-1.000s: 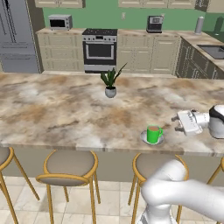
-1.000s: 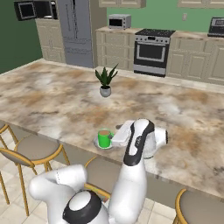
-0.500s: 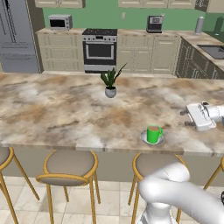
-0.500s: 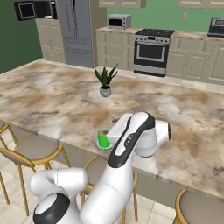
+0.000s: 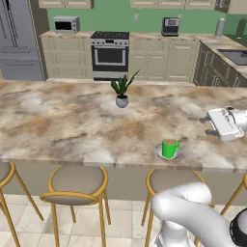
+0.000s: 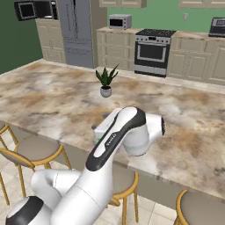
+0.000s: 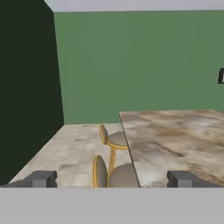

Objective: Pick the cup of tea, navigate to the dining table, and place it on the saucer.

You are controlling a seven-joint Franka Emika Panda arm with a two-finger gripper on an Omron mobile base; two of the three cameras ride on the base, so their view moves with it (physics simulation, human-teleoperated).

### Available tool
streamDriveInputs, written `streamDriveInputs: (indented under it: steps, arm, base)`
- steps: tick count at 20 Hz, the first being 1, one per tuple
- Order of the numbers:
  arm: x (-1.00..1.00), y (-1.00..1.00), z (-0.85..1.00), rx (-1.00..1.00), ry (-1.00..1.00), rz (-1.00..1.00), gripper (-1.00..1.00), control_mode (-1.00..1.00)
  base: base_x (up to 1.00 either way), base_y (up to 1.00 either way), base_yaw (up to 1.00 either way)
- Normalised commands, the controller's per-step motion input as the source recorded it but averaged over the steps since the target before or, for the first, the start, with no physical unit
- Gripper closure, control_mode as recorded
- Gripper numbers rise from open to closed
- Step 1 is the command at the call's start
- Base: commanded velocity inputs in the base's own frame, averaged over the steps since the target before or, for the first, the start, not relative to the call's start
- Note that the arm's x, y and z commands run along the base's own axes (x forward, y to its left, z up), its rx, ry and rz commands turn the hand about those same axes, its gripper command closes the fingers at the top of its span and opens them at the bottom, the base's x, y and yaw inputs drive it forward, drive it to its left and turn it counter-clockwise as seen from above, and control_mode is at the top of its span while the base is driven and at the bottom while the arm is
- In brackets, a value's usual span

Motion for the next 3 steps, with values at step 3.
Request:
streamDriveInputs:
  steps: [3]
  arm:
    - [-0.17,0.36,0.46,0.00,0.01,-0.01,-1.00,-1.00]
  base:
    - [0.00,0.00,0.00]
